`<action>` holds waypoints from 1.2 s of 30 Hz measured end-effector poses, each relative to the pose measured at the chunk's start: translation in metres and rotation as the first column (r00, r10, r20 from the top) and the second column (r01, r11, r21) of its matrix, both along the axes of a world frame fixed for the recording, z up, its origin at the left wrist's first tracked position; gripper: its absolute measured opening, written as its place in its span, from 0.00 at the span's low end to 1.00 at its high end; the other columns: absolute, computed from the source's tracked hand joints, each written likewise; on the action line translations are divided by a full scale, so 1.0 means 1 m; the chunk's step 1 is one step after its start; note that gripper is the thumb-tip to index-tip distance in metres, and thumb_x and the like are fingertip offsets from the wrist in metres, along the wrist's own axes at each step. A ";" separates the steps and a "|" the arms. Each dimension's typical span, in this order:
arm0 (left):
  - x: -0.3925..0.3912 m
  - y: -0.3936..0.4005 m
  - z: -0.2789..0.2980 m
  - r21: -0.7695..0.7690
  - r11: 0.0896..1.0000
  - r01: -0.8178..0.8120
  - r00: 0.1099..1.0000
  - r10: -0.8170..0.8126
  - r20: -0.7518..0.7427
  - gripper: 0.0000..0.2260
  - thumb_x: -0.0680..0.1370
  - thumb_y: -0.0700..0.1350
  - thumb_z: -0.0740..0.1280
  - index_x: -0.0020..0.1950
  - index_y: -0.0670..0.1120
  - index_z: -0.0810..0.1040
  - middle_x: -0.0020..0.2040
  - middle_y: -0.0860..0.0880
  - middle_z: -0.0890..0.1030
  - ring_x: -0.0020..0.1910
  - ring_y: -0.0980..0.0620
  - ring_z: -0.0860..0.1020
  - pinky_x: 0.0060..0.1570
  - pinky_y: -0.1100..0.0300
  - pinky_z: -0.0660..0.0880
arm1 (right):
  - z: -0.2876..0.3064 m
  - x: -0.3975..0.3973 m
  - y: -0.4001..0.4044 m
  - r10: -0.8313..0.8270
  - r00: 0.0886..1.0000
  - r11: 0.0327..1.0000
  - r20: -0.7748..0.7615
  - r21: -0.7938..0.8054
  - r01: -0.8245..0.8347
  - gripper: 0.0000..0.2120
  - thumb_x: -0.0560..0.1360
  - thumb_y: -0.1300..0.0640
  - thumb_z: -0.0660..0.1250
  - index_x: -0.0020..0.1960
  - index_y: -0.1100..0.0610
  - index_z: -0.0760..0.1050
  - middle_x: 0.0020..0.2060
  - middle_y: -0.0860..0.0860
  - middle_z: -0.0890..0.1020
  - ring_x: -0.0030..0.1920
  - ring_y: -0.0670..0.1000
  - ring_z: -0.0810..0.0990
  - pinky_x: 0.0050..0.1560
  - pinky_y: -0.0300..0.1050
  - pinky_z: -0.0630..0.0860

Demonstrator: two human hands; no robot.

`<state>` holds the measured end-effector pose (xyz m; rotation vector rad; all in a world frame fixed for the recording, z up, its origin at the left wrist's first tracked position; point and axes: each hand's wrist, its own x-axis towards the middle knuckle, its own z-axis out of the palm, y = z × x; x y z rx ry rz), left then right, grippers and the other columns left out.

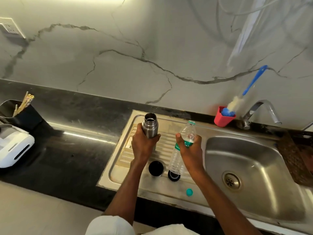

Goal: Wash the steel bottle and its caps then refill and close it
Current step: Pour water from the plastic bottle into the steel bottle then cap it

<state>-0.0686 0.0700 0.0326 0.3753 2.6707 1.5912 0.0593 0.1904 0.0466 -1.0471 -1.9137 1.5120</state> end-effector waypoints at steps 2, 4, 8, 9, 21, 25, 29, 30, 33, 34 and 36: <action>-0.003 0.000 -0.008 -0.020 1.000 0.019 1.000 -0.018 0.011 0.28 0.65 0.53 0.85 0.56 0.52 0.73 0.47 0.57 0.81 0.47 0.48 0.83 0.48 0.50 0.80 | 0.000 -0.005 0.003 0.011 1.000 1.000 0.003 0.014 -0.011 0.33 0.70 0.31 0.69 0.66 0.50 0.66 0.54 0.48 0.81 0.48 0.45 0.83 0.48 0.44 0.80; -0.007 0.001 -0.016 -0.027 0.999 0.039 0.999 -0.039 0.013 0.29 0.64 0.53 0.86 0.57 0.53 0.73 0.48 0.57 0.82 0.47 0.48 0.84 0.50 0.48 0.81 | -0.001 -0.010 0.008 0.014 1.000 0.999 0.008 0.038 -0.014 0.33 0.71 0.31 0.68 0.67 0.50 0.67 0.54 0.49 0.82 0.48 0.45 0.82 0.49 0.45 0.80; -0.014 0.005 -0.025 -0.007 0.997 0.078 0.996 -0.078 0.038 0.30 0.64 0.53 0.86 0.59 0.54 0.74 0.50 0.59 0.82 0.49 0.52 0.83 0.52 0.47 0.82 | -0.003 -0.016 0.015 0.015 1.000 0.998 -0.005 0.058 -0.015 0.35 0.72 0.33 0.67 0.71 0.52 0.67 0.56 0.50 0.82 0.49 0.44 0.82 0.45 0.38 0.77; -0.015 0.006 -0.026 -0.001 0.997 0.079 0.996 -0.079 0.042 0.30 0.64 0.53 0.86 0.60 0.54 0.74 0.51 0.60 0.82 0.49 0.52 0.83 0.52 0.47 0.82 | -0.003 -0.017 0.015 0.019 1.000 0.998 -0.014 0.053 -0.018 0.35 0.72 0.33 0.67 0.71 0.52 0.67 0.57 0.49 0.81 0.50 0.43 0.82 0.44 0.36 0.77; -0.016 0.009 -0.037 0.043 0.997 0.066 0.989 -0.071 0.127 0.33 0.67 0.53 0.85 0.66 0.50 0.74 0.59 0.54 0.83 0.54 0.52 0.82 0.53 0.55 0.77 | -0.018 -0.009 0.016 0.008 0.999 1.000 -0.045 0.004 -0.008 0.30 0.74 0.39 0.72 0.70 0.52 0.69 0.58 0.48 0.82 0.53 0.43 0.83 0.45 0.28 0.77; -0.011 0.006 -0.040 0.079 0.995 0.062 0.981 -0.076 0.180 0.34 0.67 0.54 0.85 0.66 0.51 0.73 0.61 0.53 0.83 0.58 0.49 0.82 0.56 0.52 0.78 | -0.026 0.004 0.020 -0.010 1.000 0.999 -0.015 0.035 0.010 0.29 0.72 0.38 0.74 0.66 0.50 0.71 0.54 0.43 0.83 0.51 0.41 0.83 0.51 0.35 0.80; -0.005 0.005 -0.040 0.108 0.993 0.041 0.983 -0.059 0.175 0.44 0.65 0.60 0.84 0.75 0.50 0.67 0.68 0.51 0.79 0.65 0.48 0.79 0.62 0.50 0.77 | -0.034 0.021 0.025 -0.057 0.998 0.998 -0.015 0.025 0.057 0.27 0.72 0.39 0.76 0.64 0.49 0.73 0.52 0.43 0.84 0.50 0.39 0.83 0.55 0.44 0.81; 0.000 0.003 -0.040 0.083 0.997 0.002 0.987 -0.015 0.158 0.49 0.65 0.65 0.82 0.78 0.49 0.64 0.72 0.49 0.76 0.70 0.46 0.76 0.67 0.47 0.75 | -0.034 0.027 0.026 -0.065 0.998 0.998 -0.020 0.026 0.065 0.27 0.72 0.40 0.76 0.64 0.49 0.73 0.53 0.43 0.84 0.51 0.39 0.83 0.56 0.44 0.81; 0.028 -0.005 -0.035 0.027 0.979 -0.200 0.979 0.199 0.044 0.50 0.69 0.70 0.76 0.81 0.45 0.62 0.75 0.44 0.71 0.74 0.44 0.70 0.71 0.46 0.72 | -0.033 0.045 0.030 -0.050 0.998 0.998 -0.043 0.035 0.051 0.24 0.73 0.42 0.77 0.64 0.47 0.73 0.54 0.43 0.84 0.52 0.40 0.83 0.56 0.42 0.81; 0.039 -0.006 -0.031 0.048 0.964 -0.263 0.964 0.265 -0.034 0.45 0.73 0.69 0.73 0.79 0.44 0.65 0.73 0.44 0.73 0.72 0.44 0.72 0.69 0.47 0.74 | -0.032 0.051 0.031 -0.036 0.998 0.998 -0.051 0.040 0.038 0.24 0.73 0.43 0.77 0.65 0.45 0.72 0.54 0.43 0.84 0.53 0.40 0.83 0.56 0.41 0.80; 0.062 -0.003 -0.024 0.142 0.943 -0.302 0.930 0.324 -0.175 0.31 0.79 0.64 0.70 0.73 0.43 0.71 0.65 0.44 0.76 0.62 0.45 0.75 0.61 0.52 0.75 | -0.032 0.061 0.037 -0.014 0.998 0.998 -0.060 0.059 0.017 0.25 0.72 0.43 0.78 0.65 0.43 0.72 0.56 0.43 0.84 0.54 0.41 0.83 0.56 0.40 0.80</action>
